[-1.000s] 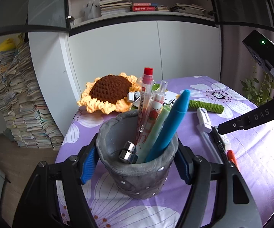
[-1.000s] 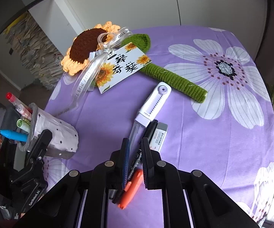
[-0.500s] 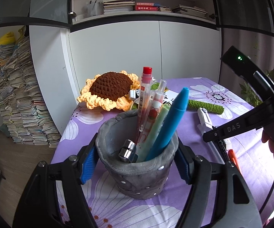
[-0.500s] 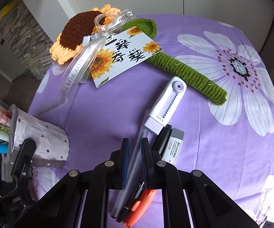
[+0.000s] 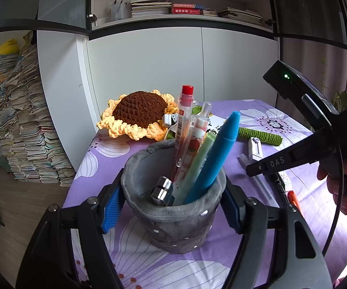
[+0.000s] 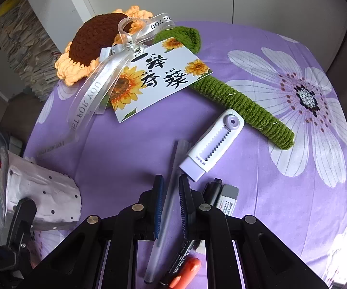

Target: Organize stationery

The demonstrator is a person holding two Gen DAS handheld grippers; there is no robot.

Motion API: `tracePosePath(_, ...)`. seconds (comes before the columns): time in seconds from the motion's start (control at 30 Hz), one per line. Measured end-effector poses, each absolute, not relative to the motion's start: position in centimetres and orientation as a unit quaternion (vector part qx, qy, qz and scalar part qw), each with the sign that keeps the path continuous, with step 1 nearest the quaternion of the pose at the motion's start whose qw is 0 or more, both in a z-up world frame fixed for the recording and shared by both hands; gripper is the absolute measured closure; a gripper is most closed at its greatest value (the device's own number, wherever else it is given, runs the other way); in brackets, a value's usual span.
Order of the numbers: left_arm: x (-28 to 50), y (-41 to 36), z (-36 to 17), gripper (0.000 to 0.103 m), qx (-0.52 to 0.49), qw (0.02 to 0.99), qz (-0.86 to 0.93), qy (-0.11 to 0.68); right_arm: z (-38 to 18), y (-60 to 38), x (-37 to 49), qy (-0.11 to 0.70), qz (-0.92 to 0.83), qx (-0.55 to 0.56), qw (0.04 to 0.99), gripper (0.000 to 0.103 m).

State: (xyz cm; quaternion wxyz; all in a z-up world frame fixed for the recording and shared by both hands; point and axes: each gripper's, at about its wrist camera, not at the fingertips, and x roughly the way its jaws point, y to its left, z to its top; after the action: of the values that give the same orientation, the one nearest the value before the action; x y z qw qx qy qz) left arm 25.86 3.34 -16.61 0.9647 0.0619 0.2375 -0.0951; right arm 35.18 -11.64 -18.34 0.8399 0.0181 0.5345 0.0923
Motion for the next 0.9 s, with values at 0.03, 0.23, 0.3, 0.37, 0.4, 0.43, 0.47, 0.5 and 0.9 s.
tracePosePath(0.03,25.9,3.4,-16.6,0.034,0.059,0.964,-0.098,0.239,-18.4,-11.6,35.1,0.534,0.095,0.018,0.840,0.092)
tracePosePath(0.23,26.6,3.8,-16.9,0.034,0.045,0.959,-0.111,0.258,-18.2,-12.1,34.1,0.531,0.120,0.037,0.838,0.092)
tracePosePath(0.3,26.7,4.0,-16.9,0.034,0.040,0.958,-0.114,0.262,-18.0,-12.3,33.7,0.529,0.135,0.040,0.837,0.092)
tracePosePath(0.37,26.6,4.0,-16.9,0.034,0.039,0.959,-0.111,0.259,-17.9,-12.2,32.9,0.533,0.152,0.038,0.831,0.092)
tracePosePath(0.4,26.6,4.0,-16.9,0.034,0.040,0.959,-0.110,0.259,-18.0,-12.1,32.6,0.535,0.156,0.035,0.830,0.092)
tracePosePath(0.43,26.6,3.9,-16.9,0.034,0.040,0.959,-0.110,0.259,-18.0,-12.0,32.4,0.535,0.156,0.031,0.830,0.092)
tracePosePath(0.47,26.5,3.9,-16.9,0.034,0.041,0.959,-0.109,0.259,-17.8,-12.0,32.2,0.534,0.154,0.029,0.831,0.092)
tracePosePath(0.5,26.5,3.9,-16.8,0.034,0.042,0.959,-0.108,0.258,-17.7,-12.1,32.2,0.531,0.152,0.030,0.833,0.092)
tracePosePath(0.9,26.4,3.9,-16.8,0.034,0.045,0.960,-0.104,0.256,-18.4,-12.3,34.9,0.544,0.104,0.039,0.832,0.063)
